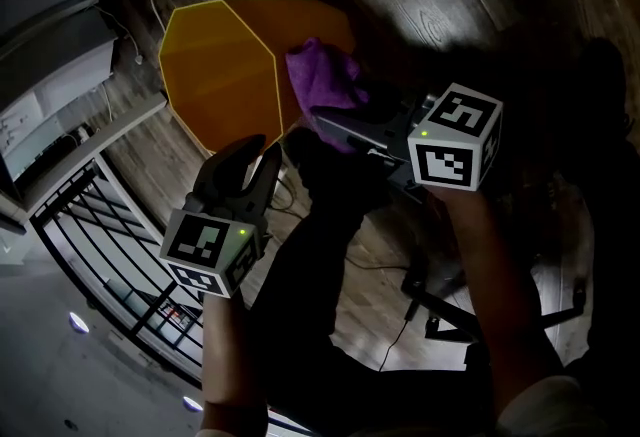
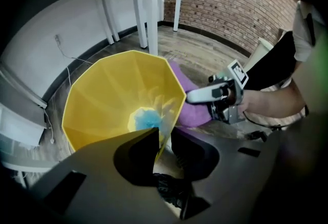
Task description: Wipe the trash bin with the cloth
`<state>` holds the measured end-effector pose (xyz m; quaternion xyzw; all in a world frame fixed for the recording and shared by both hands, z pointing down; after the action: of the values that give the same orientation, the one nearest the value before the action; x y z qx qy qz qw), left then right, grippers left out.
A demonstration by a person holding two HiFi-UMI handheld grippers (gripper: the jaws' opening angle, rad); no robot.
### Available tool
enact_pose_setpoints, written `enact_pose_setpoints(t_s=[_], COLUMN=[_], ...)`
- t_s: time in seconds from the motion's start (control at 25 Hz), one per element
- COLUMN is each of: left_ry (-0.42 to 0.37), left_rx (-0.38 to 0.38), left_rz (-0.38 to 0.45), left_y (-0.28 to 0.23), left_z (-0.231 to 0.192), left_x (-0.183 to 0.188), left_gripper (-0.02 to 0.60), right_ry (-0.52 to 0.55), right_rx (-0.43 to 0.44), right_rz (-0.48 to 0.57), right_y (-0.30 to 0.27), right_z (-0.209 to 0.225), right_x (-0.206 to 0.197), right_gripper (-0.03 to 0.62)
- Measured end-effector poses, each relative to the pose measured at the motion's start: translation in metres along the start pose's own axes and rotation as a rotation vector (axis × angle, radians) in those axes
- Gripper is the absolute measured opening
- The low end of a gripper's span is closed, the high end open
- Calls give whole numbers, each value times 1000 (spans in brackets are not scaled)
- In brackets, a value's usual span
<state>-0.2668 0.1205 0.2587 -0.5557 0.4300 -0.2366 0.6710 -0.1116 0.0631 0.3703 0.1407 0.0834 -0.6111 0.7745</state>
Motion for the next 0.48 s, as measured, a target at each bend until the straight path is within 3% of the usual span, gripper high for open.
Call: enact_pose_setpoints(t_s=[0.2,0.48], left_ry=[31,65], left_rx=[-51,-66], left_rz=[74,123], left_y=[-2,-4], left_z=[6,8], left_x=[14,26], left_gripper=[55,52], right_ry=[13,-6], right_rx=[-156,-266], right_rz=[-29,-63], right_y=[4,1], right_z=[34,74], right_x=[-6,-2], right_gripper=[183,183])
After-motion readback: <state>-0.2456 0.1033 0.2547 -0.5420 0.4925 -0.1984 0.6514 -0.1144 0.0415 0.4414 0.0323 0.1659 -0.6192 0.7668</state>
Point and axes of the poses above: the fingertips, and each gripper's own axes: y backward along the fingers, z to its right, x out of its top, the point moved 8 cm from there along y, backward along the fingers, and after that the axes turned 6 degrees about -y, right-handed, at the moved point
